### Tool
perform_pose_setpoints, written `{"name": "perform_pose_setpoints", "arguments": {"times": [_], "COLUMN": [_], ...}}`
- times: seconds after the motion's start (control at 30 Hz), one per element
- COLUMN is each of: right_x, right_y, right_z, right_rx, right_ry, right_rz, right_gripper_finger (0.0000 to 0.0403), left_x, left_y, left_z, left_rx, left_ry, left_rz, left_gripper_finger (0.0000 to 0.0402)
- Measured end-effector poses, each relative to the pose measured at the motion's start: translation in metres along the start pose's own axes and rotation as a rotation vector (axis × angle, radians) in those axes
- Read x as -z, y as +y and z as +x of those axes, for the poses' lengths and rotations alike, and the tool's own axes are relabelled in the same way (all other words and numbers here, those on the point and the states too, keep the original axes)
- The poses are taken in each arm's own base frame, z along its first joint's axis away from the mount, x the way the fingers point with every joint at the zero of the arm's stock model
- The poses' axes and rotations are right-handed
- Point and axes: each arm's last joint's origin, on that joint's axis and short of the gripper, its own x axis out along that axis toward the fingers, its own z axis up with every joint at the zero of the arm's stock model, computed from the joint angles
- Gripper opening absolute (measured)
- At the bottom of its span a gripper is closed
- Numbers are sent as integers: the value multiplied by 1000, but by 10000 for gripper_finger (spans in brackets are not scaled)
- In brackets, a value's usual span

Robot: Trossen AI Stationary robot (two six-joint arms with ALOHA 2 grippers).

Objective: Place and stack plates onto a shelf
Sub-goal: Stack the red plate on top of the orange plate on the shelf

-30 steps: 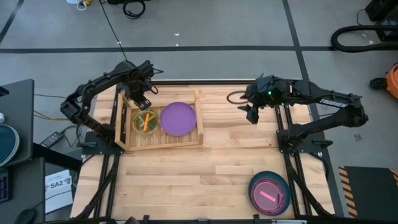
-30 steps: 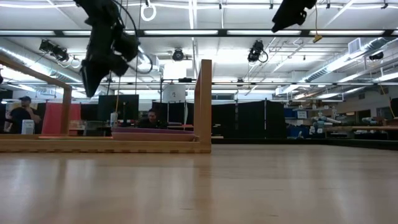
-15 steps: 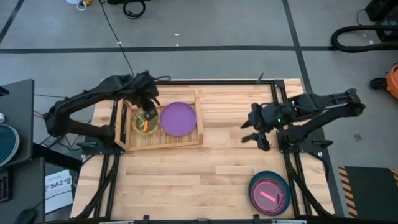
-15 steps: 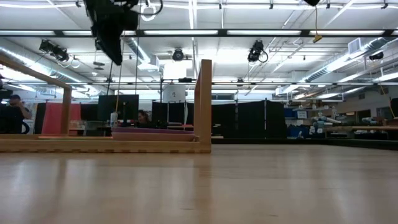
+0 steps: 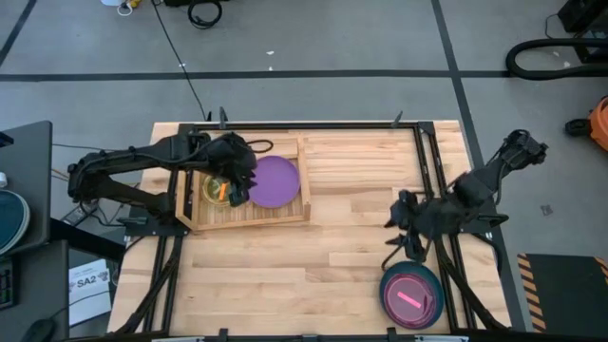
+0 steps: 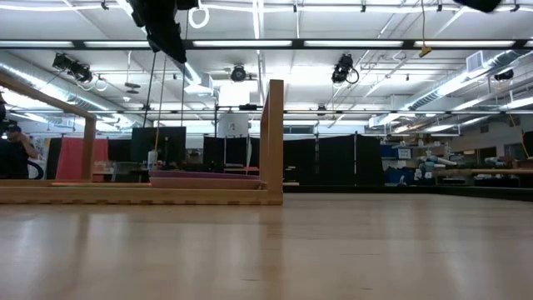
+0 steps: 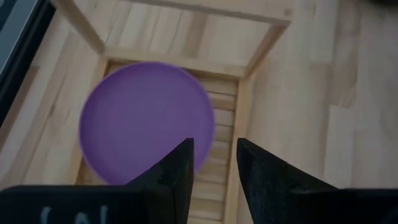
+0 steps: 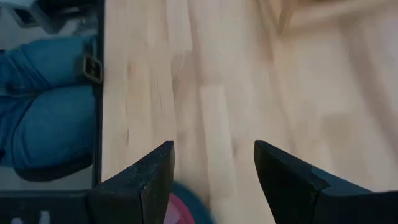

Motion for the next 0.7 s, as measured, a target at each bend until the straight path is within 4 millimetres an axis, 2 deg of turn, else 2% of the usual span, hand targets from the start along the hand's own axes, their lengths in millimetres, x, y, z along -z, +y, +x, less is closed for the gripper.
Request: {"name": "perform_pose_setpoints", "arguments": {"times": [0.2, 0.37, 0.5, 0.7], "right_x": [39, 62, 78, 97], "right_y": [8, 13, 11, 1], "right_z": [30, 52, 68, 87], "right_rx": [-36, -132, -194, -192], "right_ry": [107, 179, 229, 284], "right_rz": [97, 131, 159, 196], "right_gripper_finger": [226, 226, 226, 226], "left_x": [-1, -1, -1, -1], "left_y": [-8, -8, -7, -7], "left_z": [0, 0, 0, 0], "left_rx": [20, 21, 3, -23], "left_ry": [-13, -14, -17, -20], "left_rz": [26, 27, 27, 26], "left_gripper_finger": [128, 128, 128, 128]}}
